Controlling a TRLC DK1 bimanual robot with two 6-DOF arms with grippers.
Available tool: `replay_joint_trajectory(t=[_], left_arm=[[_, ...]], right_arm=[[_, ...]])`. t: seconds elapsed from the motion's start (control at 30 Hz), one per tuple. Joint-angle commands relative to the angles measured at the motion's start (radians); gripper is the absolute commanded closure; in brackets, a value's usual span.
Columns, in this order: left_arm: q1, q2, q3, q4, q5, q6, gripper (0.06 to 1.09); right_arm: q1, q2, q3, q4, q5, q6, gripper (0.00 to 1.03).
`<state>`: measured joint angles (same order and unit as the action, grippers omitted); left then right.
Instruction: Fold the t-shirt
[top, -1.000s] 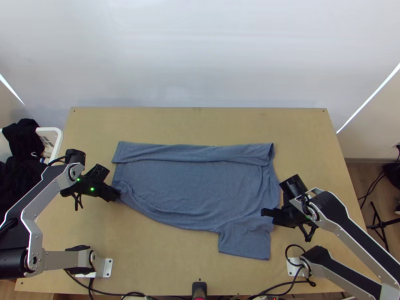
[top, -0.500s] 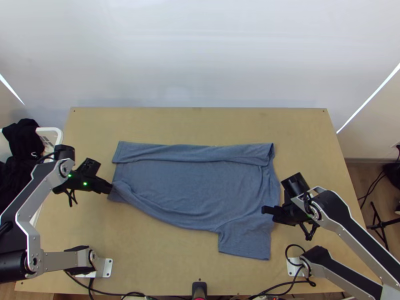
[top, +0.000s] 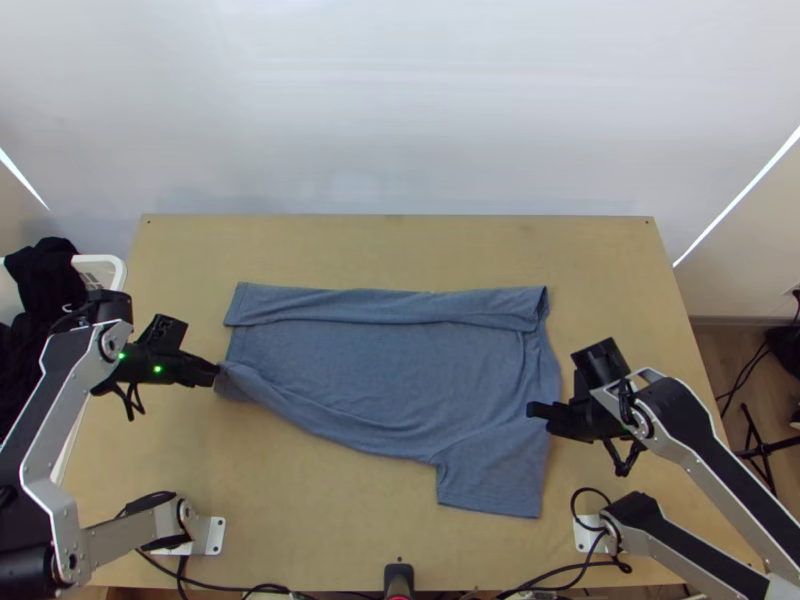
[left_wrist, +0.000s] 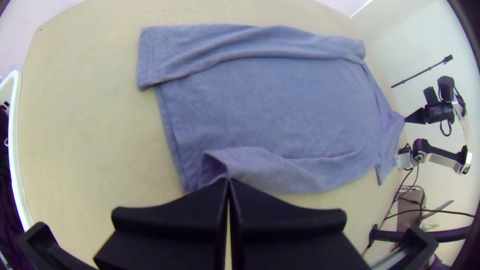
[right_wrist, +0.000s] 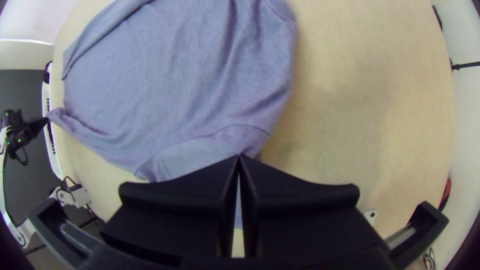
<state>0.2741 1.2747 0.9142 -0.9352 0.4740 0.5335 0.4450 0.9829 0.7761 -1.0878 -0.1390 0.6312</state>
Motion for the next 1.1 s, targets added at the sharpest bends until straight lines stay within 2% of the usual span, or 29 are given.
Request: replay_joint_trajectory(t=[0.0, 0.13, 0.23, 0.37, 0.53, 0.67, 1.07], left_arm=[[-0.023, -0.103, -0.067, -0.086, 0.015, 0.01, 1.05], [-0.033, -0.141, -0.153, -0.166, 0.015, 0.074, 1.05], [-0.01, -0.155, -0.146, -0.232, 0.015, 0.083, 1.05], [0.053, -0.187, -0.153, -0.344, 0.015, 0.201, 1.05], [0.143, -0.186, -0.161, -0.349, 0.011, 0.276, 1.05], [0.218, -0.135, -0.143, -0.327, 0.011, 0.335, 1.05], [0.249, -0.023, -0.083, -0.218, 0.012, 0.33, 1.05]], right_arm=[[0.017, -0.03, 0.005, -0.043, -0.002, -0.007, 1.0], [0.035, -0.047, -0.008, -0.06, -0.002, -0.011, 1.0], [0.034, -0.056, -0.001, -0.07, -0.002, -0.011, 1.0], [0.034, -0.078, 0.008, -0.095, -0.002, -0.022, 1.0], [0.026, -0.082, 0.015, -0.104, 0.001, -0.044, 1.0], [-0.035, -0.075, 0.031, -0.103, 0.001, -0.076, 1.0], [-0.131, -0.07, 0.068, -0.103, 0.016, -0.143, 1.0]])
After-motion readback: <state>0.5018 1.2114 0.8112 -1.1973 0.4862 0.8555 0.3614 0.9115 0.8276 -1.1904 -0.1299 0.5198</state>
